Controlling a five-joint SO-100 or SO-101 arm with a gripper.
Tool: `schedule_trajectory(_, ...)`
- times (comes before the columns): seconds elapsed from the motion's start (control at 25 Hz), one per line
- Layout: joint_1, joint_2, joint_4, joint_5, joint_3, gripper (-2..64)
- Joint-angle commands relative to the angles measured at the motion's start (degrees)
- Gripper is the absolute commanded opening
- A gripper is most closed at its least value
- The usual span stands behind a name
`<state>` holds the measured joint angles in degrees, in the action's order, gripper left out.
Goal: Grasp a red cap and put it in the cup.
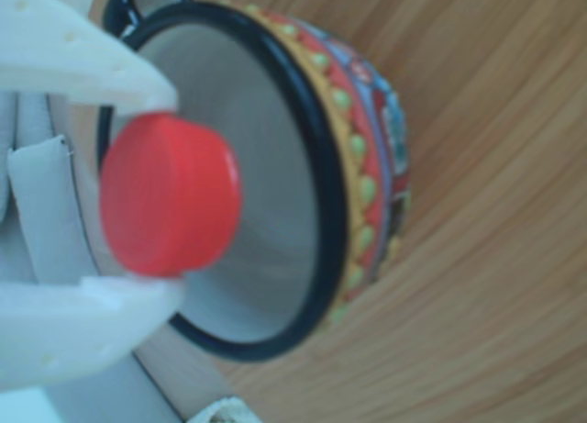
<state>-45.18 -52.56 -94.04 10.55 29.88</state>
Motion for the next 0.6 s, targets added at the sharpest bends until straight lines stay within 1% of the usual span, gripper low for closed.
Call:
schedule_trajectory(0.0, 0.44, -1.67, -1.58, -0.53, -3.43, 5.7)
schedule_trajectory(0.56, -1.32, -1.41, -0.97, -0.62, -3.16, 5.7)
